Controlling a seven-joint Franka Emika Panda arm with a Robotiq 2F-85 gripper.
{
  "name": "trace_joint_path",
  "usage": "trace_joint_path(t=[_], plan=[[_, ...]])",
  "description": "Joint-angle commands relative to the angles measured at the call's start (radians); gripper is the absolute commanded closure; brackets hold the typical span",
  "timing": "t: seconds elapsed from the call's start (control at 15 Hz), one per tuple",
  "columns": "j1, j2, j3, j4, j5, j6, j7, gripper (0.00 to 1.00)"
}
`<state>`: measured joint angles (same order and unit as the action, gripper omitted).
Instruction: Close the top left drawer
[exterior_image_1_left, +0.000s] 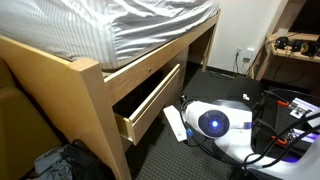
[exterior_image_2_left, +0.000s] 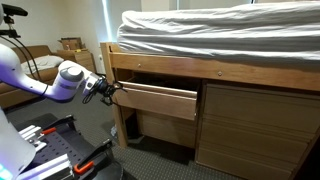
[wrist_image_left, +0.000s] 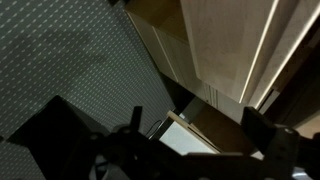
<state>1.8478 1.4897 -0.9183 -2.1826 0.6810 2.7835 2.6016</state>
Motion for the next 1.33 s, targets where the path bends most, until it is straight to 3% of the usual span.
trace_joint_path(t=[0.0, 0.13, 0.2, 0.47, 0.53, 0.6, 0.8, 1.07, 1.13, 1.27], plan=[[0.005, -0.005, -0.035, -0.091, 0.129, 0.039, 0.0, 0.0], [-0.039, -0.001, -0.011, -0.073, 0.177, 0.054, -0.001, 0.0], [-0.009, -0.001, -0.035, -0.076, 0.134, 0.016, -0.001, 0.0], [-0.011, -0.001, -0.033, -0.075, 0.137, 0.016, -0.001, 0.0], [-0.078, -0.078, 0.01, -0.066, 0.135, 0.144, -0.002, 0.0], [-0.097, -0.077, 0.027, -0.04, 0.169, 0.206, 0.001, 0.0], [-0.132, 0.017, 0.056, 0.108, 0.308, 0.297, 0.003, 0.0], [-0.235, -0.02, 0.111, 0.245, 0.245, 0.545, 0.002, 0.0], [-0.165, -0.017, 0.077, 0.158, 0.262, 0.459, 0.003, 0.0], [-0.199, -0.017, 0.093, 0.218, 0.26, 0.507, 0.002, 0.0]])
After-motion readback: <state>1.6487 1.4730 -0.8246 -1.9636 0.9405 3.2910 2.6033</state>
